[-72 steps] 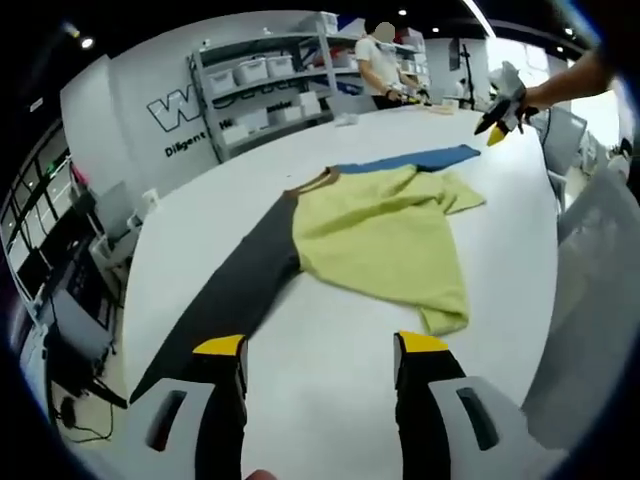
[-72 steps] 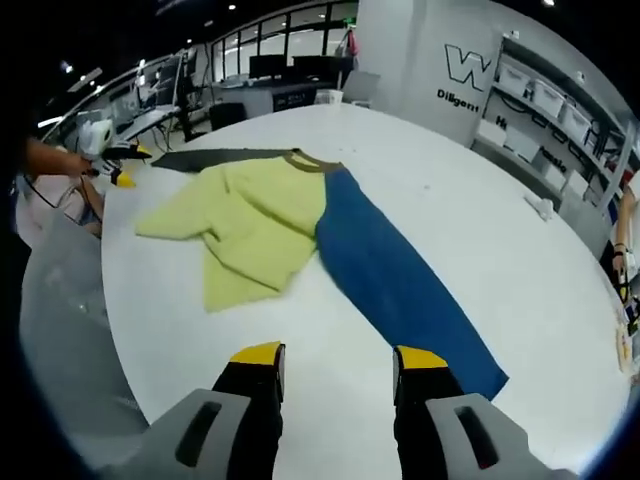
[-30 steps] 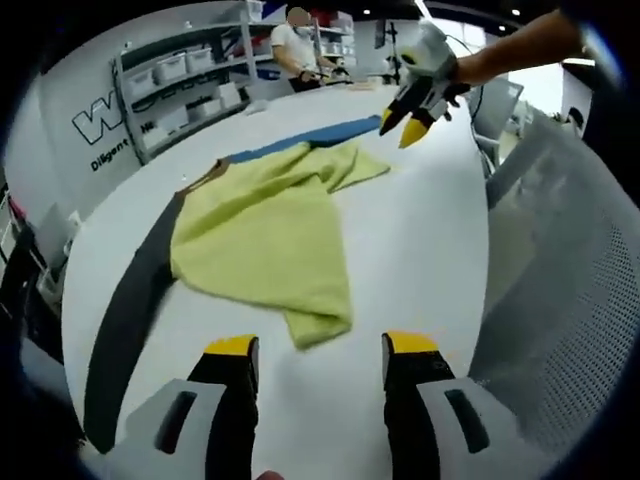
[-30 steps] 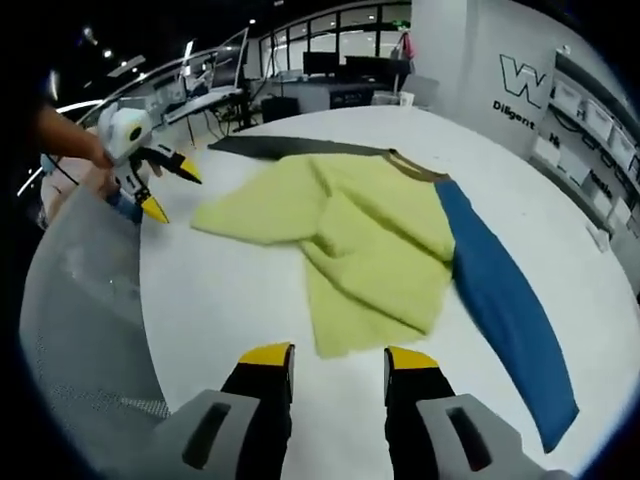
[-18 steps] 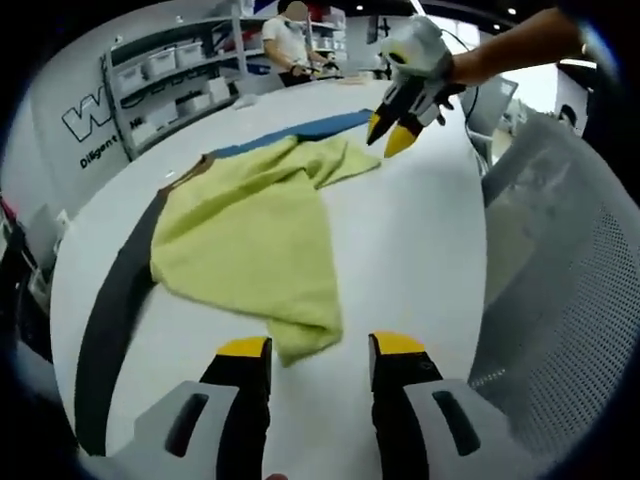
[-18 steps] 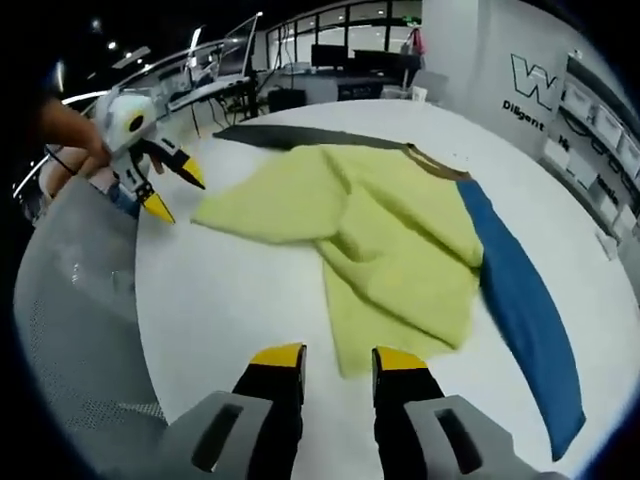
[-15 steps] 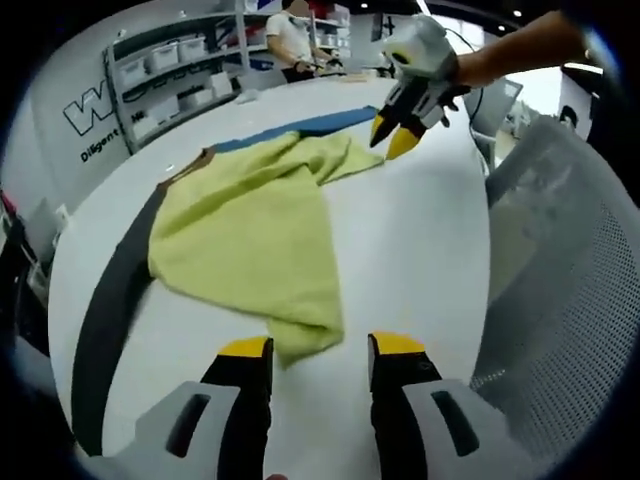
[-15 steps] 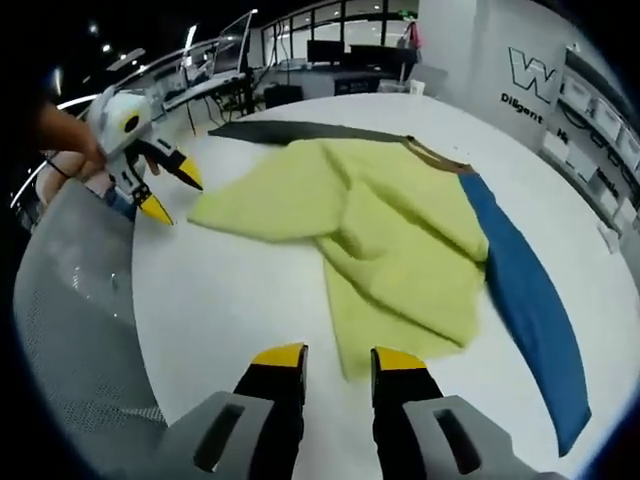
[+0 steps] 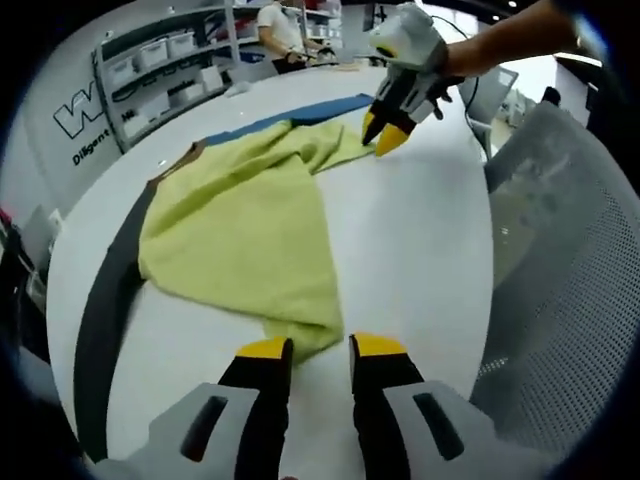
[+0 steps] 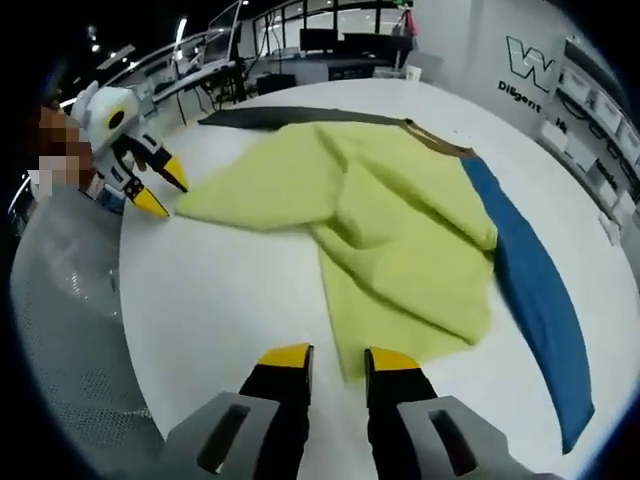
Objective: Fold the garment on the visible template until the final outline fits inside the template.
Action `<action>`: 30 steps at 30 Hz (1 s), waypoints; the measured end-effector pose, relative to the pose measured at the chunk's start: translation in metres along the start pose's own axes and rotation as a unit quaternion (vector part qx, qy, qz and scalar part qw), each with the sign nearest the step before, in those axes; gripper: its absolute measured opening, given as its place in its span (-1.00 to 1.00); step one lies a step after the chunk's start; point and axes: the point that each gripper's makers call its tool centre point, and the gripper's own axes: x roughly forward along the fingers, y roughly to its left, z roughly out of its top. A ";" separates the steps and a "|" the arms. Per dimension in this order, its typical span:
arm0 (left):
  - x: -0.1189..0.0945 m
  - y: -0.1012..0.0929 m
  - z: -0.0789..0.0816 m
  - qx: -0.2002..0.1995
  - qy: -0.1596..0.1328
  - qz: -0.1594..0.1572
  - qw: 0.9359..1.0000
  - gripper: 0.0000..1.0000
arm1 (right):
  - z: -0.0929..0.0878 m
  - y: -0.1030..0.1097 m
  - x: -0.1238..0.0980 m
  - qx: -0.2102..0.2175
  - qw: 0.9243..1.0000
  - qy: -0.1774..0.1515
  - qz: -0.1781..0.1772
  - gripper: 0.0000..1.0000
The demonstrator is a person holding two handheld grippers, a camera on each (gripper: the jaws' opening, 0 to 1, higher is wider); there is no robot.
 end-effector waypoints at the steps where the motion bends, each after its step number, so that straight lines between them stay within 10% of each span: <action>1: 0.000 0.001 0.000 0.001 0.001 0.002 1.000 -0.67 | 0.001 -0.001 0.000 0.000 1.000 -0.002 -0.002 -0.72; 14: 0.001 0.016 0.000 -0.085 0.001 0.037 0.996 -0.94 | 0.000 -0.014 0.001 -0.028 0.999 -0.005 -0.044 -1.00; 21: -0.005 0.020 0.009 -0.212 -0.012 0.023 0.977 -0.99 | 0.002 -0.013 -0.002 -0.021 0.999 0.006 -0.045 -1.00; 30: -0.049 0.068 0.037 -0.262 -0.096 0.061 0.958 -0.99 | 0.029 -0.026 -0.043 -0.053 0.996 -0.039 -0.053 -1.00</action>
